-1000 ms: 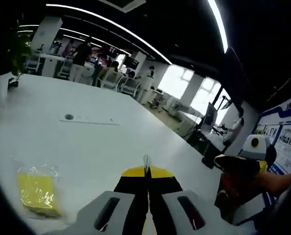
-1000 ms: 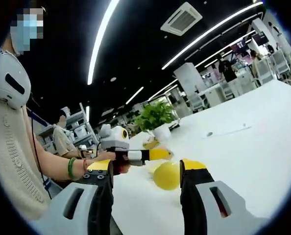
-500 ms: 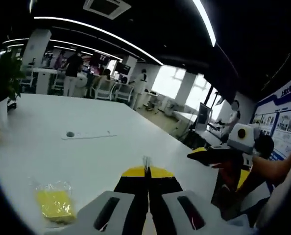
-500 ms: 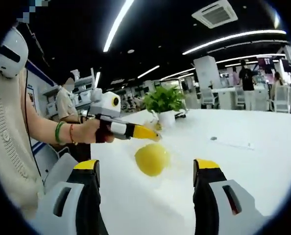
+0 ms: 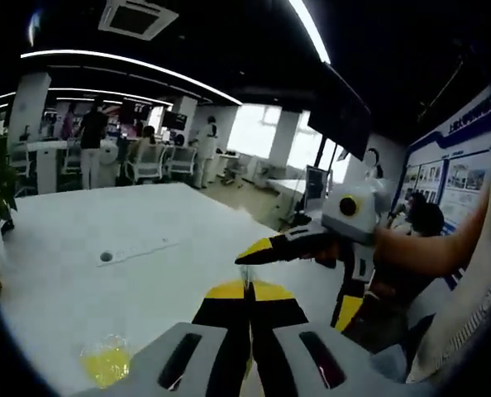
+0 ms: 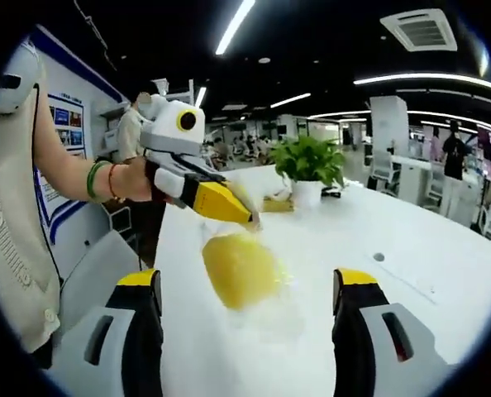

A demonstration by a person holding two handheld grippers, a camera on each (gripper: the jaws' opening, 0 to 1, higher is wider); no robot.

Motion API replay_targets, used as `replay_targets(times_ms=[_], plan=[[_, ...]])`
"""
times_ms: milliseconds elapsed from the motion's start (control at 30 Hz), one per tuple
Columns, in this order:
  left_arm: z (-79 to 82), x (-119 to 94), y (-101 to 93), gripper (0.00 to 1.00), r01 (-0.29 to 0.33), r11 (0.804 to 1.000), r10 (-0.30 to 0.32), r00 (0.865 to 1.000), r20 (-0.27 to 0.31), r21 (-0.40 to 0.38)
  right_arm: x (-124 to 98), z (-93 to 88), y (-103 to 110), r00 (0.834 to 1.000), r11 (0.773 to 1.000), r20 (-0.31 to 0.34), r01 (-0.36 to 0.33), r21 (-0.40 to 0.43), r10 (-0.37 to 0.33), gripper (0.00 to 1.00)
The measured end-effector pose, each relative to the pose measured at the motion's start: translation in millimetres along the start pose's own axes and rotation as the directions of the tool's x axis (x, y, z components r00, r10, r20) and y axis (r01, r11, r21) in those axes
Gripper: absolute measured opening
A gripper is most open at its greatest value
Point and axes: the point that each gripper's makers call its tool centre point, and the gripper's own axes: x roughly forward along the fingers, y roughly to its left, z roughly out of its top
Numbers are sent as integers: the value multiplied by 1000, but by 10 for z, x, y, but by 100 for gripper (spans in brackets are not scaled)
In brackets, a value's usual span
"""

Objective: Compare the silicone blocks by pressing each to a similar depth, holding the contact briefly, and releasing to observe deformation and rebound differences across the visible hardness samples.

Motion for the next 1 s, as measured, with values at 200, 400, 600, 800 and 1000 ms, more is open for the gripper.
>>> replay_targets(times_ms=[200,400,600,800,1000], plan=[[71,-39,-86,0,26,999,-26,1000,1,26,211,53,57,996,997,-42,-77,-16,76,75],[77,-54,-114,0,46,998,-45,999,-8,45,358,56,116,990,991,-73,-127,-36,124,67],[84,-55,-117,0,50,997,-50,999,-8,50,429,-58,176,976,982,-130,-183,-50,175,49],[151,-50,-166,0,73,996,-73,997,4,45,469,-70,197,972,980,-134,-198,-36,191,43],[163,-38,-236,0,94,993,-94,996,-5,67,468,-41,220,971,977,-133,-207,-39,201,34]])
